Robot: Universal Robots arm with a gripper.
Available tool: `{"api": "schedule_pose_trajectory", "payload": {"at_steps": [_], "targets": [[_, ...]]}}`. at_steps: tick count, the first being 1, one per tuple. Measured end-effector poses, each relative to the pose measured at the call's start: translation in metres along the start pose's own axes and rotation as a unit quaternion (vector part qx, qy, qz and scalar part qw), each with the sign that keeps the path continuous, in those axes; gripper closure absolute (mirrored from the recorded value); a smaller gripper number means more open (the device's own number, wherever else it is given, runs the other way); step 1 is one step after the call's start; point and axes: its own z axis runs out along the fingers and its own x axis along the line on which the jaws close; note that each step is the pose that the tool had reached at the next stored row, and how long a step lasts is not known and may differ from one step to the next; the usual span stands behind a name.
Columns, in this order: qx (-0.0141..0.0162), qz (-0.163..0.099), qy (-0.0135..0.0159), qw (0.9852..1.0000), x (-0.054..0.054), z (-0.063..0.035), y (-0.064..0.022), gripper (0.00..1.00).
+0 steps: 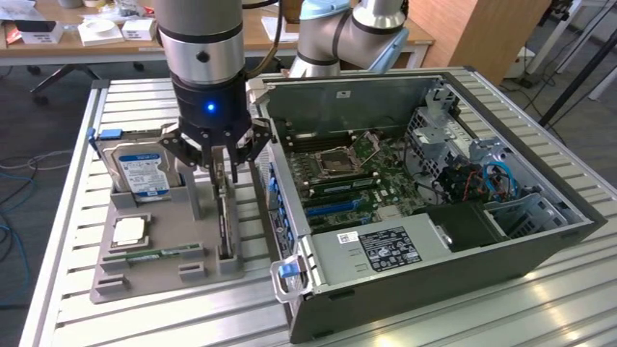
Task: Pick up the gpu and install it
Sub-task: 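Pick up the gpu and move the gpu toward the slot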
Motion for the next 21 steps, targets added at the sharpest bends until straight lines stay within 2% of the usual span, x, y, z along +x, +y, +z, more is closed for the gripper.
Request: {"api": "schedule_pose_trajectory", "payload": {"at_steps": [3, 10, 21], "targets": [[0.0000, 0.000, 0.0000, 1.0000, 0.000, 0.0038, -0.0001, 0.64], [0.0000, 0.000, 0.0000, 1.0000, 0.000, 0.0052, -0.0001, 0.64], [0.0000, 0.000, 0.0003, 1.0000, 0.000, 0.0166, -0.0006, 0.64]]}}
